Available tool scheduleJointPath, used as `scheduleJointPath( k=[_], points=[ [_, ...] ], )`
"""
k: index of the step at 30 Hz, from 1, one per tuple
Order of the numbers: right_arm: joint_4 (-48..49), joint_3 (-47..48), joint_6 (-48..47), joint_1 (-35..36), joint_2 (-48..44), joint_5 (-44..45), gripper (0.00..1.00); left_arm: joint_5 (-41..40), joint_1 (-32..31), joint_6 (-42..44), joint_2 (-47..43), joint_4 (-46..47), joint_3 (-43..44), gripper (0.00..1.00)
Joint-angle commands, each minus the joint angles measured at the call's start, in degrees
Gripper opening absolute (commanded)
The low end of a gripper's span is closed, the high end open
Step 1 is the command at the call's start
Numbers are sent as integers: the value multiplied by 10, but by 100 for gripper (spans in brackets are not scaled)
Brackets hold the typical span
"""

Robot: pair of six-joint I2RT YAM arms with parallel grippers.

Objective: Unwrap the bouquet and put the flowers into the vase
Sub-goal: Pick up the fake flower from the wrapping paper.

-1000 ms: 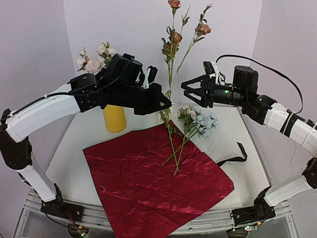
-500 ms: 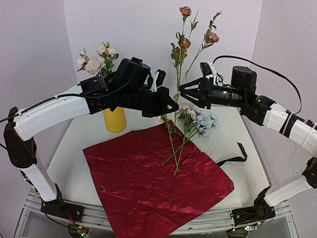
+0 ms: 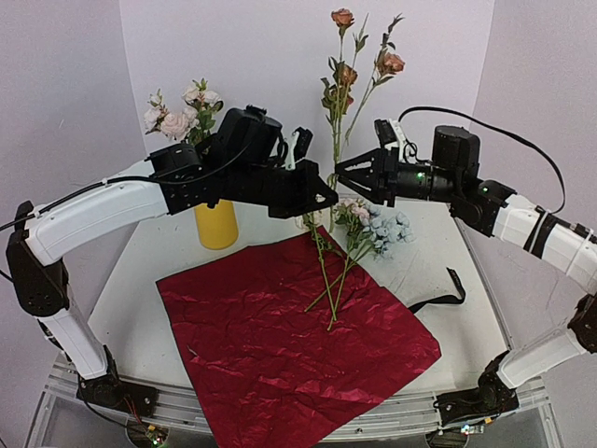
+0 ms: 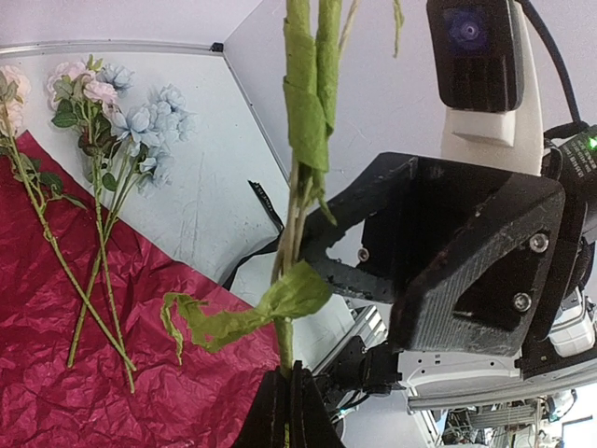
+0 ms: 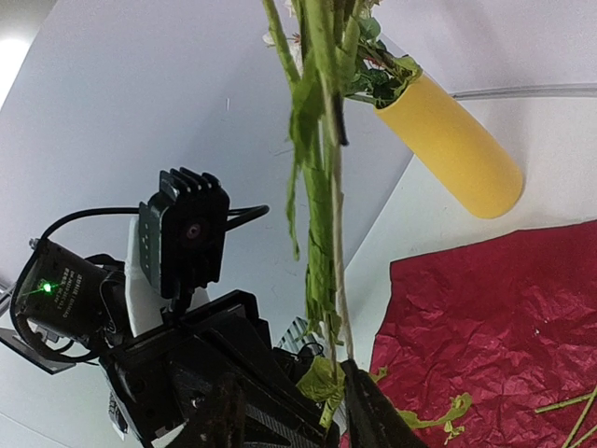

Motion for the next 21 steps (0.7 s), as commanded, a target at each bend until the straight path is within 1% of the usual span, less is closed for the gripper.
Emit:
scheduleJointPath(
  k=[1,6,7,9,11,15,16,17,18,21],
  points=[
    [29,-2,-4,9,7,-3,29,14,0,2,-25,49,9,0],
    [27,-3,-5,10,8,-2,25,15,-1,5,-28,56,6,0],
    [26,-3,-6,10,8,-2,22,16,-1,5,-28,57,5,0],
    [25,-2,-6,10,8,0,11,17,0,5,-29,58,1,0],
    [24,-2,-7,10,7,4,1,17,-1,3,-32,59,-6,3],
    [22,-3,-11,9,5,10,0,1,0,-6,-42,61,-24,27],
    [20,-3,-12,9,4,11,0,-4,0,-8,-46,61,-28,35],
    [18,-4,-14,9,4,12,0,-10,0,-9,-50,61,-32,40],
    [17,-6,-15,10,2,12,0,-14,0,-9,-55,62,-35,43],
    [14,-13,-18,9,-3,16,0,-28,0,-10,-69,63,-44,58]
  ],
)
